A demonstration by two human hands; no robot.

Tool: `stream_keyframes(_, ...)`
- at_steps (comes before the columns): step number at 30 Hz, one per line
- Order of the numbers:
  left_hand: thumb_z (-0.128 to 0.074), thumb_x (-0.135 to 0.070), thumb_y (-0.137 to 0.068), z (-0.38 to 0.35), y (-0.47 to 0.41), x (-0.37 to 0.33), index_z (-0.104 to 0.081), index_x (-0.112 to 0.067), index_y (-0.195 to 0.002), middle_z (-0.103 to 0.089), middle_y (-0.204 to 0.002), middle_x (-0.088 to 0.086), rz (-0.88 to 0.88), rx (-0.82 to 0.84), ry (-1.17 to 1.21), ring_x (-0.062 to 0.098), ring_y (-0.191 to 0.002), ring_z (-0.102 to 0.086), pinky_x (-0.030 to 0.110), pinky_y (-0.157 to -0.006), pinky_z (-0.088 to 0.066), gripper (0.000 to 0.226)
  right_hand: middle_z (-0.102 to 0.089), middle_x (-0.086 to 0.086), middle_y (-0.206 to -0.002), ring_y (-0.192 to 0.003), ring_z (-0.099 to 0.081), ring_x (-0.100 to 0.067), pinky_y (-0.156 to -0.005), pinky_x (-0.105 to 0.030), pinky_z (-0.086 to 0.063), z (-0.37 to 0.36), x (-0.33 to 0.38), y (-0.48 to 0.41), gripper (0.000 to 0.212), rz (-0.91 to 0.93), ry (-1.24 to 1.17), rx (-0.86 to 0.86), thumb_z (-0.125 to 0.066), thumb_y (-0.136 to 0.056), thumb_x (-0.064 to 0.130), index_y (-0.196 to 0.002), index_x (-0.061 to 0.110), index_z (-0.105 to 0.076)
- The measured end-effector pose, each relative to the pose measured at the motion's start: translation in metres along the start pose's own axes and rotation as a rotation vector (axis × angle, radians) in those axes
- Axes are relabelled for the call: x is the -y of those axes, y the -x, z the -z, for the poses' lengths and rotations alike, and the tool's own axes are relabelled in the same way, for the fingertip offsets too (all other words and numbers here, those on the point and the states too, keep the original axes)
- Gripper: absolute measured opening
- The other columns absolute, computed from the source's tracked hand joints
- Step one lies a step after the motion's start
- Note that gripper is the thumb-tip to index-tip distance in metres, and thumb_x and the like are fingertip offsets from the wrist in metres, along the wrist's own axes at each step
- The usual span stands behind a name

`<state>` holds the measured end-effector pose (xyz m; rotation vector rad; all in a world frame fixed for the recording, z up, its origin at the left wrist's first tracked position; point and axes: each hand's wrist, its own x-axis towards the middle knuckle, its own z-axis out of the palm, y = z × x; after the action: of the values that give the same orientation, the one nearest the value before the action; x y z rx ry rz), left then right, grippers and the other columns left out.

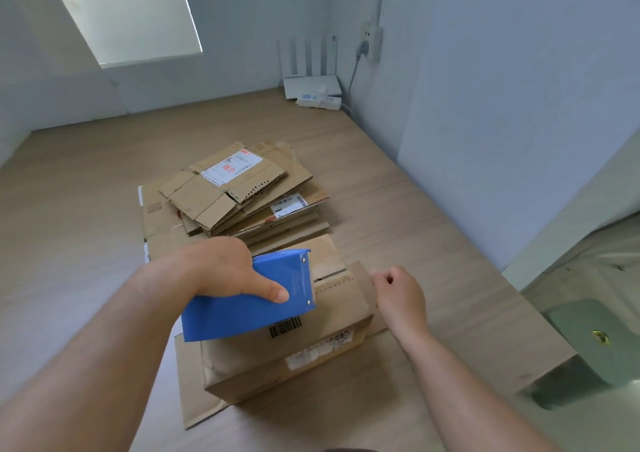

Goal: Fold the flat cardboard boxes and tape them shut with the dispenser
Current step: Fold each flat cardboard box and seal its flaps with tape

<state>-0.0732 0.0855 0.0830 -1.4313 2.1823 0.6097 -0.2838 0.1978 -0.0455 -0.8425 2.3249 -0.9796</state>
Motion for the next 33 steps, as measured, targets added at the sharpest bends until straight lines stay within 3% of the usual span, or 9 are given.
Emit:
stream_keyframes(5, -0.063, -0.077, -0.065, 0.001, 0.0, 0.001, -0.061, -0.017, -0.075, -0.059, -0.073, -0.003, 0.001, -0.004, 0.015, 0.013, -0.067, -0.055, 0.025, -0.065, -0.038, 0.061, -0.054, 0.001, -0.081, -0.072, -0.049, -0.017, -0.055, -0.03, -0.03, -0.017, 0.034, 0.013, 0.038, 0.152, 0.18, 0.114, -0.045, -0.093, 0.054, -0.078, 0.019, -0.044)
stream_keyframes(10, -0.062, -0.08, -0.061, 0.008, 0.0, 0.004, -0.06, -0.016, -0.075, -0.058, -0.074, -0.001, 0.031, 0.022, 0.062, 0.015, -0.069, -0.054, 0.027, -0.067, -0.036, 0.065, -0.043, 0.002, -0.068, -0.061, -0.038, -0.014, -0.053, -0.029, -0.03, -0.017, 0.036, 0.005, 0.037, 0.064, -0.089, 0.178, -0.058, -0.091, 0.038, -0.069, 0.016, -0.037)
stream_keyframes(17, -0.05, -0.086, -0.049, 0.023, 0.008, 0.013, -0.066, -0.014, -0.089, -0.066, -0.086, 0.0, 0.039, 0.063, 0.108, 0.014, -0.076, -0.062, 0.026, -0.071, -0.043, 0.084, -0.041, 0.001, -0.063, -0.06, -0.037, -0.015, -0.054, -0.028, -0.029, -0.019, 0.04, 0.006, 0.039, 0.101, -0.101, 0.136, -0.061, -0.091, 0.029, -0.063, 0.016, -0.037)
stream_keyframes(20, -0.047, -0.1, -0.035, 0.027, 0.014, 0.037, -0.066, -0.016, -0.085, -0.068, -0.087, 0.0, 0.039, 0.025, 0.13, 0.015, -0.08, -0.065, 0.028, -0.072, -0.045, 0.1, -0.041, 0.001, -0.062, -0.062, -0.038, -0.016, -0.055, -0.028, -0.029, -0.019, 0.039, 0.004, 0.04, 0.116, -0.09, 0.117, -0.062, -0.09, 0.028, -0.061, 0.016, -0.037)
stream_keyframes(28, -0.073, -0.084, -0.014, 0.017, 0.046, 0.164, -0.075, -0.01, -0.091, -0.076, -0.084, 0.005, 0.236, 0.184, 0.343, 0.023, -0.08, -0.073, 0.039, -0.09, -0.054, 0.107, -0.041, -0.002, -0.062, -0.06, -0.037, -0.017, -0.055, -0.03, -0.029, -0.019, 0.036, -0.001, 0.038, 0.146, -0.039, 0.083, -0.062, -0.09, 0.027, -0.063, 0.013, -0.041)
stream_keyframes(33, -0.07, -0.08, -0.025, -0.012, 0.051, 0.182, -0.074, -0.013, -0.089, -0.076, -0.079, 0.0, 0.268, 0.237, 0.354, 0.018, -0.076, -0.073, 0.032, -0.084, -0.054, 0.093, -0.047, -0.008, -0.066, -0.064, -0.04, -0.021, -0.056, -0.028, -0.03, -0.025, 0.039, 0.002, 0.034, 0.175, 0.012, 0.066, -0.063, -0.09, 0.026, -0.067, 0.006, -0.048)
